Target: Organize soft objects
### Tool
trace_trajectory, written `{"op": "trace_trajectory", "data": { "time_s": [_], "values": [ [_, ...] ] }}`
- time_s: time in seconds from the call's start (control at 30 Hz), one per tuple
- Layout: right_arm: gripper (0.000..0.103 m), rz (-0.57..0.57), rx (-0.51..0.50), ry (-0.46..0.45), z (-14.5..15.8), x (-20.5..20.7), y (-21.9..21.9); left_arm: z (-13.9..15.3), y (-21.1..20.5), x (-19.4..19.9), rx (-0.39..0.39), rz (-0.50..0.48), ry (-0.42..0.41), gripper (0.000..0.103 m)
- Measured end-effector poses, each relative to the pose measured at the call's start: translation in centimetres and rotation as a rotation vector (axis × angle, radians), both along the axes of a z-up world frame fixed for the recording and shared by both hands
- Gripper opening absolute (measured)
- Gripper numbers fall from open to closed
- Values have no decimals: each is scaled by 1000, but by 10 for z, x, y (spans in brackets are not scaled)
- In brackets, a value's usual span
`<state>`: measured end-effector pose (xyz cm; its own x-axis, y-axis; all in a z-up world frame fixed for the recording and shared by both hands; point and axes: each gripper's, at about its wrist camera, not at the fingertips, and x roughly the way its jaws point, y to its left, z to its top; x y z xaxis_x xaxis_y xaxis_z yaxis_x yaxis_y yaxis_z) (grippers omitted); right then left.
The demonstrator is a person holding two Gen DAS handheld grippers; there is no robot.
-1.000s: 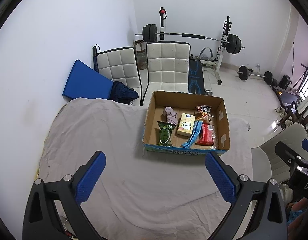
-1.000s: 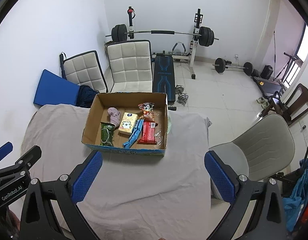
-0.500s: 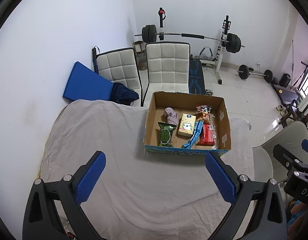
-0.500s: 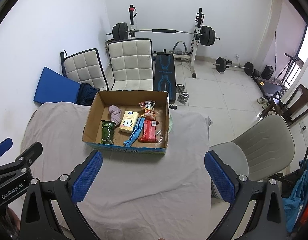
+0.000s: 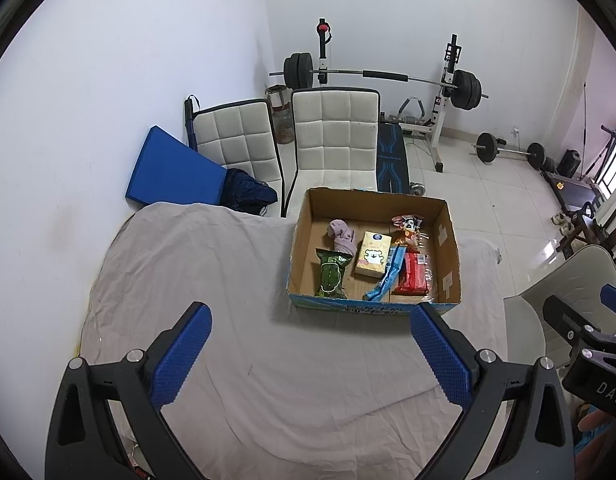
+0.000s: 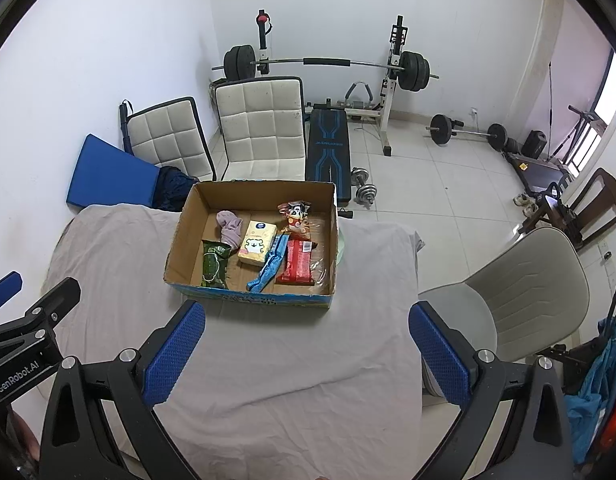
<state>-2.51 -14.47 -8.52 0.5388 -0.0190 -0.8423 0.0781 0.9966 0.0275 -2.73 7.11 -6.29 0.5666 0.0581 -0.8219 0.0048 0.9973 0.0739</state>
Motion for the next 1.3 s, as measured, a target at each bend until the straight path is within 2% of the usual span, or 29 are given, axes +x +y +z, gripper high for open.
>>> {"op": "trace_trajectory", "data": {
  "time_s": [1.3],
  "values": [
    [103, -6, -7, -13, 10, -2, -1, 7, -3, 1, -12, -15, -18, 102]
  ]
}}
